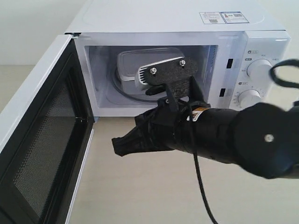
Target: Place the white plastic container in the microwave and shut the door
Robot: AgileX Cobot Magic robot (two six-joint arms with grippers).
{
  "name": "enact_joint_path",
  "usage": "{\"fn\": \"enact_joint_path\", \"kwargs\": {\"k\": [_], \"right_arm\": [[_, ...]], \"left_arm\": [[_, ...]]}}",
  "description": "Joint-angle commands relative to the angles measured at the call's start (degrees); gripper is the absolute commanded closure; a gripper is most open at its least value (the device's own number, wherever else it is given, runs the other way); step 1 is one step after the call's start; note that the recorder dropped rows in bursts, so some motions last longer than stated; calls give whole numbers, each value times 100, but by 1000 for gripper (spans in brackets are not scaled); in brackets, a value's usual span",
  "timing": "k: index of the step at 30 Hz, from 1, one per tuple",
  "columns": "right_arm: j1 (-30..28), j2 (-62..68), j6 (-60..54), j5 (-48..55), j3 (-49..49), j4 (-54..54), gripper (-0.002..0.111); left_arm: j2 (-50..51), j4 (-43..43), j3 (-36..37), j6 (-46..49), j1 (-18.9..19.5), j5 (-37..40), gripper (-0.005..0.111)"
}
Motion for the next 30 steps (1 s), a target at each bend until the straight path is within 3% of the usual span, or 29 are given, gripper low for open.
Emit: {"fn": "enact_joint_path", "kwargs": {"k": [1, 5, 18, 23, 27, 30], "right_arm": [[13, -774, -59, 1522, 50, -23, 108], [13, -1346, -59, 2824, 50, -23, 108], [2, -1456, -59, 2674, 50, -82, 108], [-9, -1999, -59, 2584, 50, -724, 108], [-495, -2765, -85, 2629, 50, -893, 108], [-1230, -3345, -85, 2757, 50, -893, 108]], "left_arm": [[-11, -7, 22, 34, 11, -8, 102], [-11, -7, 22, 34, 11, -8, 102], [-11, -7, 22, 34, 11, -8, 102], [-11, -7, 22, 34, 11, -8, 102], [-11, -7, 22, 34, 11, -8, 102], [-11, -7, 22, 34, 11, -8, 102]]}}
